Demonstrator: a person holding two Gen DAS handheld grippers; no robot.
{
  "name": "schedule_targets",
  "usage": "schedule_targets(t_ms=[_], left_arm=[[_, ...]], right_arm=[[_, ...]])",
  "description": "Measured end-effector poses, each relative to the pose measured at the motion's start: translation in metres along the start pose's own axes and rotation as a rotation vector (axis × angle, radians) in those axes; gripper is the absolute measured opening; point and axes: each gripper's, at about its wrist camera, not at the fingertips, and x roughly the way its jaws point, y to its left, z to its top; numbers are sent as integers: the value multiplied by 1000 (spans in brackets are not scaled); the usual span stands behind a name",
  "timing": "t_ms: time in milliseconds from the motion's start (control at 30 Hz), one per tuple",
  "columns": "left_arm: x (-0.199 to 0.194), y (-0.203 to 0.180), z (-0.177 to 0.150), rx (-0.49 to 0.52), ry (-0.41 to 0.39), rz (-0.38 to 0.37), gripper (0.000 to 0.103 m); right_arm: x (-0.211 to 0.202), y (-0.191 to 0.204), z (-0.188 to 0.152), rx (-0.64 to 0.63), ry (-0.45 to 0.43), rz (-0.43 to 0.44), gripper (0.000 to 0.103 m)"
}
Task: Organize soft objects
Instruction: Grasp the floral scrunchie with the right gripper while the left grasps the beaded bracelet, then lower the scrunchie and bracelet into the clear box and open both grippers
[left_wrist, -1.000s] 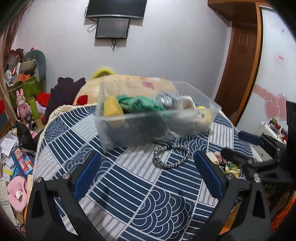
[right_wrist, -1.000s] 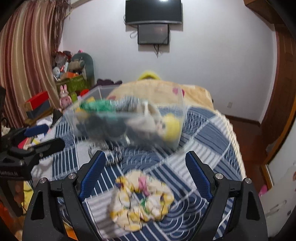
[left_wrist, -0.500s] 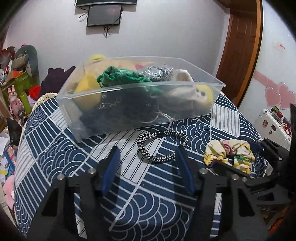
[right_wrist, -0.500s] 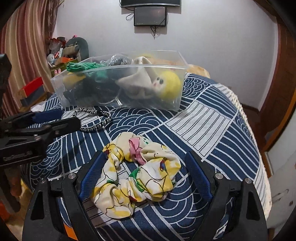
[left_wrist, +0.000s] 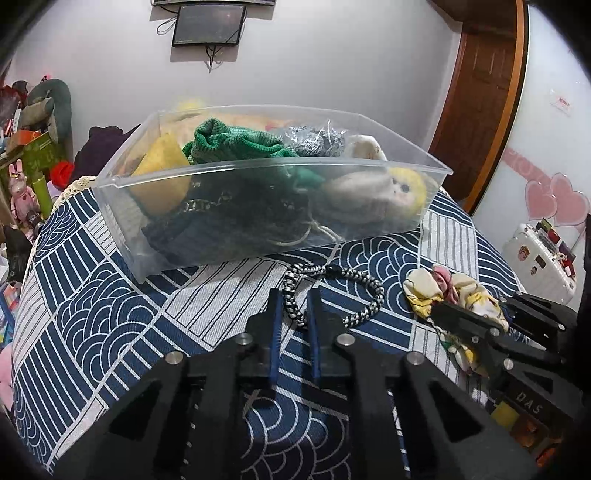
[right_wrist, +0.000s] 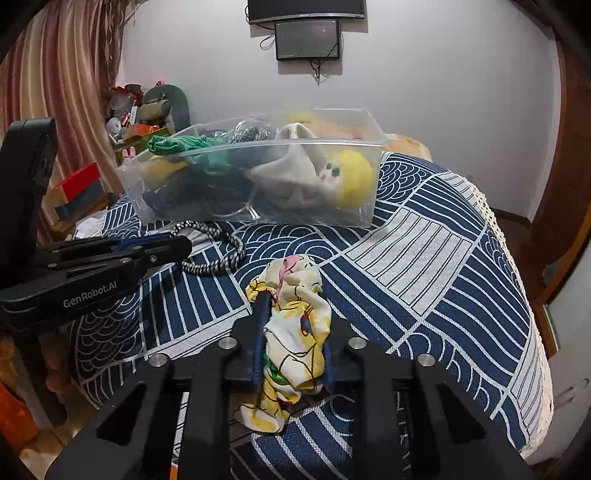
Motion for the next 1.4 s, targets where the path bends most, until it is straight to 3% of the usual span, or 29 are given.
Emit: schedule_targets(t_ms=[467, 1033, 1200, 1400], left_arm=[[-56, 5, 9, -11, -156, -29, 6], [-120, 16, 56, -5, -391, 2, 6], [-110, 22, 70, -36, -388, -45, 6], [-78, 20, 77, -12, -345, 5, 6]], right_arm=[[-18, -1, 22, 34, -78, 12, 16], [-49, 6, 85, -6, -296, -25, 16], [-47, 10, 103, -29, -340, -44, 16], [-32, 13, 116, -37, -335, -61, 16]])
